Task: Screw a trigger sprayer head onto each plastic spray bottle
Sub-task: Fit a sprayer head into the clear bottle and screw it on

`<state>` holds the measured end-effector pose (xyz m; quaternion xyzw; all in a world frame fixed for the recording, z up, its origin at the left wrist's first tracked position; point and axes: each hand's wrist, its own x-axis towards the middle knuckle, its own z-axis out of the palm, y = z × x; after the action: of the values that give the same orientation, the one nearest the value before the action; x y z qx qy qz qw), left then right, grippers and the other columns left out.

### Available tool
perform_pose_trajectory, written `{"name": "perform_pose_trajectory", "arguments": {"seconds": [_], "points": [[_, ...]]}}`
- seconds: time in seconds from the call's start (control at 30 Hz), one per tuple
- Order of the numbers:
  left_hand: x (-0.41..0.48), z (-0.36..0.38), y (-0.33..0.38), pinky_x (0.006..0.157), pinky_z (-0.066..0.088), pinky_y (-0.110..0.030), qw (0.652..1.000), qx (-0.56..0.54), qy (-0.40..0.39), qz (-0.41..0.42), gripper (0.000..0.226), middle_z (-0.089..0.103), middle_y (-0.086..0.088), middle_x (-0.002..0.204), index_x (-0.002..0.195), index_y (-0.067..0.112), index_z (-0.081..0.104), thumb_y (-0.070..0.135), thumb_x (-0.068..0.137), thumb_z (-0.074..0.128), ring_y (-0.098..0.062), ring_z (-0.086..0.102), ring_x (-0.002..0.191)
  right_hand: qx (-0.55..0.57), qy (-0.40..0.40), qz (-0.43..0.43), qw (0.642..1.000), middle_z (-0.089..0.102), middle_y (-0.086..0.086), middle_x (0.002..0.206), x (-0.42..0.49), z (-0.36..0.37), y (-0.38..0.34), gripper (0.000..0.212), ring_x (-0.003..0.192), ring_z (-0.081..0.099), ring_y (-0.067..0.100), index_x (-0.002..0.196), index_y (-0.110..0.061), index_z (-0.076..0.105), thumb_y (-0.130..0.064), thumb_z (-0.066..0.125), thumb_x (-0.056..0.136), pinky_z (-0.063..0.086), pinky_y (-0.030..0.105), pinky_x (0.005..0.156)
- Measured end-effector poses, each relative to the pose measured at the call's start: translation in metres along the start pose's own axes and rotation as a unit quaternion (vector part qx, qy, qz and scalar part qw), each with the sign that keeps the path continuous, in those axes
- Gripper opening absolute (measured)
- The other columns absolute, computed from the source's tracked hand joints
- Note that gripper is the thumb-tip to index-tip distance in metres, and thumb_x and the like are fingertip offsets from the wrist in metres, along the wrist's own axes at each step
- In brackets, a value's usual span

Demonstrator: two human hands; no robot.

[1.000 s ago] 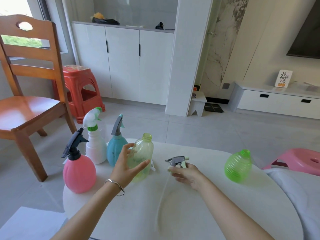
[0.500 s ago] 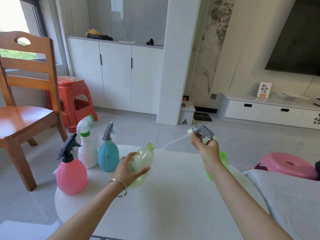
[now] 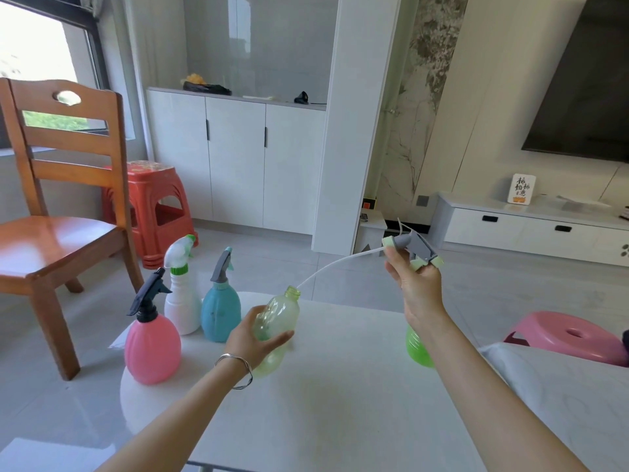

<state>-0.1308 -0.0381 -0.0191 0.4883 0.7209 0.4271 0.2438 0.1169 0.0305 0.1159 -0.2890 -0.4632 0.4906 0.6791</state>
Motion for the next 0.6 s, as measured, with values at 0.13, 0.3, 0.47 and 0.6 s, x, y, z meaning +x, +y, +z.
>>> {"name": "perform_pose_trajectory", "arguments": {"seconds": [0.13,0.3,0.47,0.6], "points": [[-0.004,0.0,0.009,0.081,0.045,-0.026,1.0,0.001,-0.01,0.021,0.077,0.06,0.006,0.11,0.123,0.032,0.047,0.057,0.057,0.08,-0.015,0.057,0.095,-0.035,-0.046,0.01,0.998,0.067,-0.017,0.07,-0.005,0.006,0.009,0.019,0.07,0.061,-0.003,0.083,-0.025,0.069,-0.006,0.071,0.08,0.054,0.019,0.074],[-0.007,0.001,0.032,0.085,0.039,-0.02,0.997,-0.018,-0.04,0.068,0.08,0.057,0.013,0.11,0.125,0.034,0.048,0.059,0.056,0.079,-0.008,0.055,0.101,-0.097,-0.147,0.06,0.983,0.066,-0.017,0.07,-0.018,0.013,0.028,0.015,0.071,0.061,-0.002,0.082,-0.021,0.072,-0.01,0.078,0.073,0.053,0.016,0.075],[-0.009,-0.004,0.053,0.089,0.041,-0.022,0.992,0.0,-0.056,0.113,0.081,0.059,0.015,0.114,0.122,0.039,0.048,0.068,0.051,0.074,-0.006,0.055,0.106,-0.126,-0.186,0.075,0.972,0.074,-0.007,0.089,-0.018,0.017,0.031,0.023,0.088,0.068,0.006,0.092,-0.017,0.072,-0.008,0.078,0.072,0.052,0.027,0.087],[-0.012,-0.006,0.059,0.092,0.045,-0.026,0.99,0.009,-0.065,0.128,0.084,0.06,0.013,0.118,0.124,0.039,0.048,0.072,0.05,0.071,-0.009,0.056,0.108,-0.143,-0.224,0.069,0.962,0.073,-0.01,0.086,-0.018,0.018,0.027,0.02,0.085,0.068,0.005,0.09,-0.018,0.071,-0.008,0.077,0.073,0.056,0.028,0.084]]}}
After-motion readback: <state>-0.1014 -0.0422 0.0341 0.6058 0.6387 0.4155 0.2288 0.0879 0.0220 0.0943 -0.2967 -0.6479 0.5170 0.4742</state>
